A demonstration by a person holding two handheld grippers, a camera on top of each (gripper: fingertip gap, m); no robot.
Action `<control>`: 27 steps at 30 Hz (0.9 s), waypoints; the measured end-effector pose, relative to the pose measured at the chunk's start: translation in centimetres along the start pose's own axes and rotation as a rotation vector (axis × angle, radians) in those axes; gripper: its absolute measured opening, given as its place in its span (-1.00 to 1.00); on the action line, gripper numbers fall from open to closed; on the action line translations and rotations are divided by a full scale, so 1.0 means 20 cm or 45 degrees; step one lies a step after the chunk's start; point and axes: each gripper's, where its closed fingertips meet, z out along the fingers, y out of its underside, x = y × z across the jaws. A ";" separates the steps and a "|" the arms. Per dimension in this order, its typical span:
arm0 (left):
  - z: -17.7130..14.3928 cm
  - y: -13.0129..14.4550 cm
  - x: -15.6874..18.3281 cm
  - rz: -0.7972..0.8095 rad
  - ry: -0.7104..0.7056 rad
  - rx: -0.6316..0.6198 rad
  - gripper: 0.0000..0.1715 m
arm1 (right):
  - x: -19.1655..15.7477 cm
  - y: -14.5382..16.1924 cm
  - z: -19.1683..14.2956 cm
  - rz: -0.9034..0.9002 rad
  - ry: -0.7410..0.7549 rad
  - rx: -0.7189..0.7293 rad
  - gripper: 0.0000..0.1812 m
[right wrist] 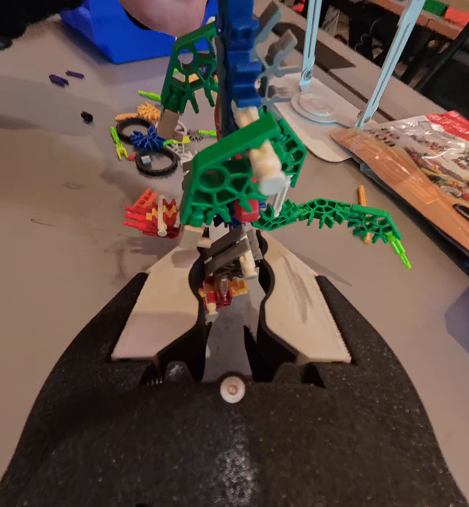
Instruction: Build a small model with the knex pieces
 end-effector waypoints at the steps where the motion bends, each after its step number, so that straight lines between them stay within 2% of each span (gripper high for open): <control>1: -0.01 0.02 -0.01 0.009 -0.016 -0.010 -0.94 | -0.01 0.02 0.01 -0.004 -0.004 -0.030 -0.65; 3: -0.03 0.06 -0.03 0.009 -0.063 -0.022 -0.90 | -0.01 0.05 0.02 -0.038 0.008 -0.077 -0.64; 5: -0.06 0.10 -0.04 -0.003 -0.085 -0.021 -0.74 | -0.02 0.06 0.02 -0.048 -0.005 -0.093 -0.65; 8: -0.13 0.11 -0.03 -0.007 -0.124 0.020 -0.70 | -0.02 0.08 0.03 -0.062 -0.002 -0.131 -0.64; 11: -0.21 0.16 -0.04 -0.072 -0.155 0.050 -0.51 | -0.02 0.10 0.04 -0.057 -0.006 -0.168 -0.64; 14: -0.27 0.27 -0.05 -0.142 -0.174 0.046 -0.50 | -0.02 0.11 0.04 -0.024 -0.019 -0.182 -0.64; 16: -0.28 0.37 -0.06 -0.153 -0.220 -0.031 -0.50 | -0.03 0.12 0.04 -0.009 -0.030 -0.193 -0.64; 20: -0.18 0.66 -0.09 0.000 -0.343 -0.421 -0.42 | -0.03 0.13 0.04 -0.002 -0.049 -0.224 -0.64; 22: -0.13 0.75 -0.10 0.013 -0.364 -0.548 -0.37 | -0.03 0.13 0.05 -0.026 -0.039 -0.220 -0.64; 24: -0.09 0.82 -0.14 0.034 -0.400 -0.639 -0.41 | -0.04 0.13 0.05 -0.034 -0.032 -0.216 -0.64; 27: -0.04 0.86 -0.15 0.099 -0.384 -0.679 -0.49 | -0.04 0.13 0.04 -0.055 -0.036 -0.209 -0.64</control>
